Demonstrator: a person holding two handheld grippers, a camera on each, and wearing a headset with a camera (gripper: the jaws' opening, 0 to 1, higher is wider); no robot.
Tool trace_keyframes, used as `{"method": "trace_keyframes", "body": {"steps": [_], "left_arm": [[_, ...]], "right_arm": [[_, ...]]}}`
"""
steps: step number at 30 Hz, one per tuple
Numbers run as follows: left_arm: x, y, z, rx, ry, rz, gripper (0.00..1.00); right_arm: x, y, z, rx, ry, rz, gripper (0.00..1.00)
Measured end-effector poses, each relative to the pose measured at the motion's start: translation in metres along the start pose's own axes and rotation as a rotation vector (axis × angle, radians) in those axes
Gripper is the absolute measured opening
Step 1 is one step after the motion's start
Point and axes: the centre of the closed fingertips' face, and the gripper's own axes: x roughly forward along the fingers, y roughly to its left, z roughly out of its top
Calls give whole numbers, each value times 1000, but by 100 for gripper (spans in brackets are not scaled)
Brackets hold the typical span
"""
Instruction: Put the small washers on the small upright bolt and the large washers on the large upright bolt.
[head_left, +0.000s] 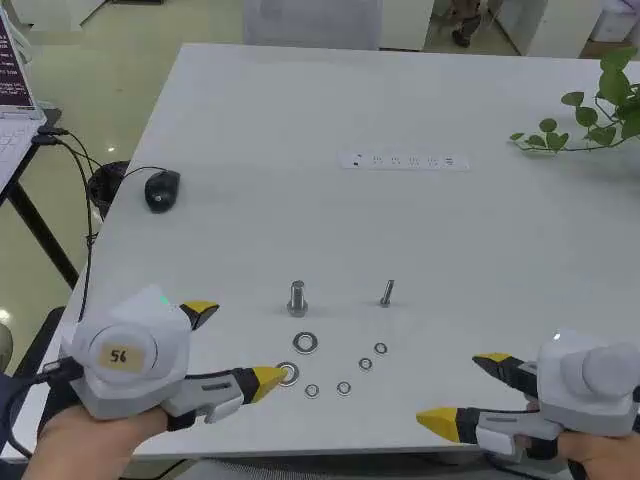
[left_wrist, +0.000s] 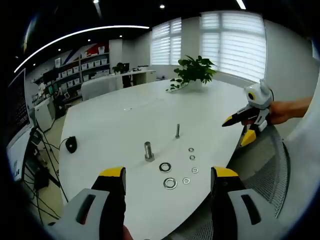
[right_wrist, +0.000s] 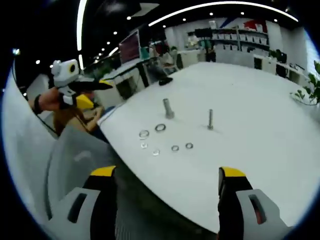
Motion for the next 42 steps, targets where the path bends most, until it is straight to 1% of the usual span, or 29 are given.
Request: {"method": "trace_keyframes", "body": {"steps": [5,8,13,27,42], "left_arm": [[-1,1,3,-1,-10,3,68],[-2,1,1,3,-4,3,68],[-5,2,-2,4,2,5,68],[-7,4,-4,5,10,11,69],[-9,5,-10,-2,20,15,69]], "right_arm": [[0,-1,3,-11,-1,-1,82],[1,-1,2,-7,-6,-1,82],[3,1,-2,-7,5,6,82],[3,0,-2,-5,-1,8,82],[4,3,-7,2,7,12,81]]}}
